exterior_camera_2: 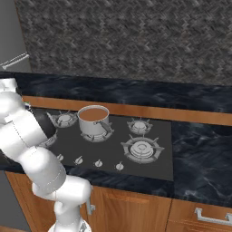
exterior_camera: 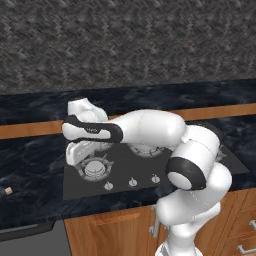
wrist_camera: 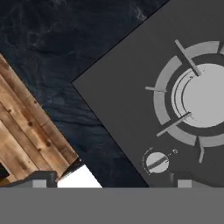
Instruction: Pick up the sugar cube(s) and place them in the saucepan with hot chocolate.
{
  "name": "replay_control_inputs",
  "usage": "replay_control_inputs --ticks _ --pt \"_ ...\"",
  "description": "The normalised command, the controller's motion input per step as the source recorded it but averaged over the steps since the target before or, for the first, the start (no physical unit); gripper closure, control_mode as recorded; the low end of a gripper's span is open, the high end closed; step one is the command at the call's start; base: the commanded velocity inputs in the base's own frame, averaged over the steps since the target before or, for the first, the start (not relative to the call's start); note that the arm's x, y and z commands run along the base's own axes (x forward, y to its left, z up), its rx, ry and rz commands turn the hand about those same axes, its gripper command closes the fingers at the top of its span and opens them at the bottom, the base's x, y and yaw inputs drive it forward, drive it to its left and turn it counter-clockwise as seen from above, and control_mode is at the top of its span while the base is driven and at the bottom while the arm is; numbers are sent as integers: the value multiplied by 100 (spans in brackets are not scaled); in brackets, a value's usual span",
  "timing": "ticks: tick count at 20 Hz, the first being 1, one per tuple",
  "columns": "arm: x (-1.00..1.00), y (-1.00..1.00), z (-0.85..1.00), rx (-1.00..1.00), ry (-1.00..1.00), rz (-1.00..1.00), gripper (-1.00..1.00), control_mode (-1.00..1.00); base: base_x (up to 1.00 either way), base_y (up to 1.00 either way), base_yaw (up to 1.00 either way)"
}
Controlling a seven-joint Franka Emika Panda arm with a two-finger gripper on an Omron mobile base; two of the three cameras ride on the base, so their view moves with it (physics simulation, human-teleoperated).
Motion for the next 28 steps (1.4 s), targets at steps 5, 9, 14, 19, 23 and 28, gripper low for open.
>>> replay_control_inputs --ticks 5,9,14,19,23,28 --pt "9 95 -9 2 4 -2 -100 -100 0 0 0" --pt "3 97 -2 0 0 -11 -100 -100 0 0 0" --pt "10 94 -1 1 -5 -14 -100 -100 0 0 0" --pt "0 53 0 4 -18 -9 -100 -100 0 0 0" --pt "-1 28 2 3 -21 -3 -100 -100 0 0 0" --pt "-22 15 0 0 -10 0 -100 -100 0 0 0"
